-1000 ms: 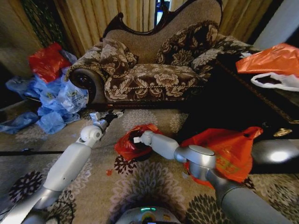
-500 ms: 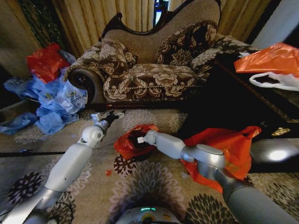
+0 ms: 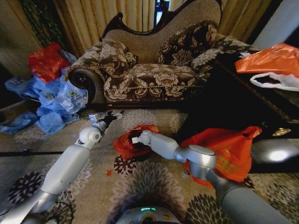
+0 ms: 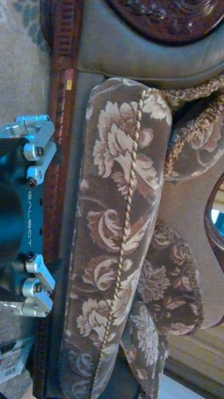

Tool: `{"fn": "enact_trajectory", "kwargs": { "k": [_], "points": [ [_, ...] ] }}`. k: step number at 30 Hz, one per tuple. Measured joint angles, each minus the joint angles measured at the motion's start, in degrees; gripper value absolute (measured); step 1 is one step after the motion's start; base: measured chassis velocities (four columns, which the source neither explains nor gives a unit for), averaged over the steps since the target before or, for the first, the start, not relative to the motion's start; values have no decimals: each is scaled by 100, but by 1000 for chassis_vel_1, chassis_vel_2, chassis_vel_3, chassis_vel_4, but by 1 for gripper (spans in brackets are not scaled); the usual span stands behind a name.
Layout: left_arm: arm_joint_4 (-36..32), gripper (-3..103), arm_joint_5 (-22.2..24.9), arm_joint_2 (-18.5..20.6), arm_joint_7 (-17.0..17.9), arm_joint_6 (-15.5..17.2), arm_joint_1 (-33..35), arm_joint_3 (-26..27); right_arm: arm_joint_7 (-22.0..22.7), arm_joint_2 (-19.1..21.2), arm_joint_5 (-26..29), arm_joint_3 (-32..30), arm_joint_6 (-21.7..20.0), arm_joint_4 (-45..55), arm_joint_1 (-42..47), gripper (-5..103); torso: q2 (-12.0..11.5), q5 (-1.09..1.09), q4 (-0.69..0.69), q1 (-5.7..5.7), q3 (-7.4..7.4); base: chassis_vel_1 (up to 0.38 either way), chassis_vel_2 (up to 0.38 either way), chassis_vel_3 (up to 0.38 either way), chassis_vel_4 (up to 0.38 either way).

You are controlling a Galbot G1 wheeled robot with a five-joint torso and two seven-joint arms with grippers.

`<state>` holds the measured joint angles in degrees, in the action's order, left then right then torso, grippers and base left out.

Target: Place a garbage bag over the trash bin.

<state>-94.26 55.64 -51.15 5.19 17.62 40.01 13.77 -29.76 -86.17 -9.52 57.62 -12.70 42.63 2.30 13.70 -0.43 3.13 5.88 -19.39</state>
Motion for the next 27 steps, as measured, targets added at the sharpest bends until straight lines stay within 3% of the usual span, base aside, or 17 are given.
{"fn": "enact_trajectory", "kwargs": {
  "k": [7, 15, 17, 19, 21, 22, 27],
  "points": [
    [74, 100, 1, -39, -24, -18, -56, -59, -165, 220, -55, 96, 58, 437, -12, 0, 0, 2, -1, 0, 0, 0, 0, 0, 0],
    [-3, 100, 0, -9, -10, -12, 20, -5, 43, -497, -201, -281, 478, -523, -36, 0, 0, 2, -5, 0, 0, 0, 0, 0, 0],
    [-48, 100, -2, 4, 4, -4, 61, 49, 77, -595, -531, -608, 753, -1160, -107, 0, 0, 2, -6, -1, 0, 0, 0, 0, 0],
    [-82, 100, -3, 10, 8, 0, 109, 88, 59, -593, -803, -808, 879, -1470, -146, 0, 0, 0, 5, 0, 0, 0, 0, 0, 0],
    [-85, 100, -3, 10, 8, 0, 119, 96, 41, -589, -841, -815, 895, -1471, -148, 0, 0, 1, 7, 0, 0, 0, 0, 0, 0],
    [-83, 100, -4, 11, 6, 0, 126, 109, -11, -504, -876, -810, 919, -1399, -140, 0, 0, 5, 0, 0, 0, 0, 0, 0, 0],
    [5, 100, -15, -29, -3, -12, 105, 91, -57, -318, -808, -743, 941, -1092, -69, 0, 0, 1, -1, 0, 0, 0, 0, 0, 0]
  ]
}}
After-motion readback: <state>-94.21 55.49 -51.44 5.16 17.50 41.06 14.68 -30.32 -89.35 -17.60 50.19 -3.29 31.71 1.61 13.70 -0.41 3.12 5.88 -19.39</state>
